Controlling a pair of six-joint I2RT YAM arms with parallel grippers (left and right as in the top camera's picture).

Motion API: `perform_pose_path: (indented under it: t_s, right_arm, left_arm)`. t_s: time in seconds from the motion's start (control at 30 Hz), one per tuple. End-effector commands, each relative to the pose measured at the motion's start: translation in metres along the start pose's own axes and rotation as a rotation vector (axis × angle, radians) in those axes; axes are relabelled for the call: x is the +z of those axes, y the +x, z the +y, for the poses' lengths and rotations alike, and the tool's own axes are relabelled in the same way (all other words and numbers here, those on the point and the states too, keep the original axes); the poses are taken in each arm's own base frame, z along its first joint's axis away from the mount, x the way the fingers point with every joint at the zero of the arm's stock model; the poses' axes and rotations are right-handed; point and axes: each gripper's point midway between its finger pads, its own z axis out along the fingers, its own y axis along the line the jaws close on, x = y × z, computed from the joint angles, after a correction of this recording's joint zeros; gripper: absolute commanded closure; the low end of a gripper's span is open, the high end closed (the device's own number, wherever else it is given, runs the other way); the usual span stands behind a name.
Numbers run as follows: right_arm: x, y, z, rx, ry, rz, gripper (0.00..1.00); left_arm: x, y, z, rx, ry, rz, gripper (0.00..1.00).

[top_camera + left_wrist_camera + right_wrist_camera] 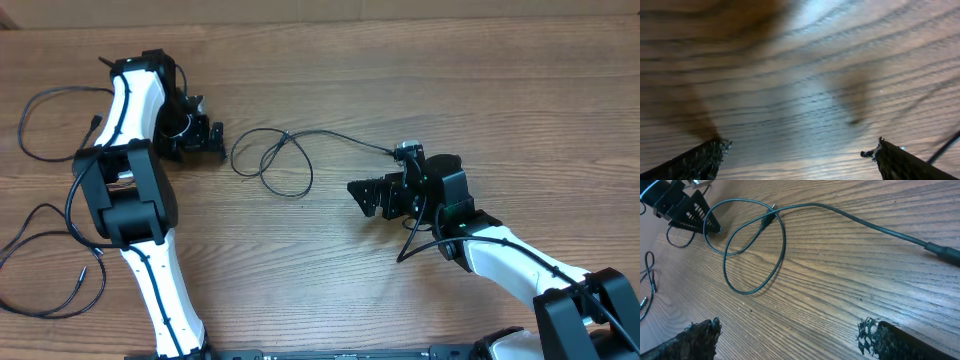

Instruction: Untangle cables

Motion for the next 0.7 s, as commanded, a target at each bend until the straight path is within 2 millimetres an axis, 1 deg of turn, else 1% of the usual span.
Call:
perform_pose_path:
  t_s: [0.0, 0.13, 0.2, 0.43, 0.63, 0.67]
  right_arm:
    - [0.0, -0.004, 0.0, 0.002, 0.0, -0.007, 0.01]
    - [0.0, -0.004, 0.0, 0.002, 0.0, -0.007, 0.01]
    - [0.0, -0.004, 0.0, 0.002, 0.0, -0.007, 0.01]
    - [0.0, -0.004, 0.001, 0.001, 0.0, -0.008, 0.01]
    - [0.0, -0.004, 0.0, 0.001, 0.0, -0.008, 0.01]
    - [0.0, -0.004, 0.0, 0.001, 0.0, -0.008, 0.01]
  left_arm:
    - [0.008, 0.007, 0.03, -0.048, -0.053, 0.024, 0.0]
    - [0.005, 0.01, 0.049, -0.092, -0.053, 0.015, 0.0]
    - [0.003, 0.011, 0.066, -0.13, -0.049, 0.004, 0.0]
    - [-0.002, 0.018, 0.11, -0.235, -0.041, -0.033, 0.0]
    - [-0.007, 0.02, 0.15, -0.361, -0.044, -0.095, 0.0]
    - [-0.008, 0.021, 0.161, -0.391, -0.045, -0.11, 0.01]
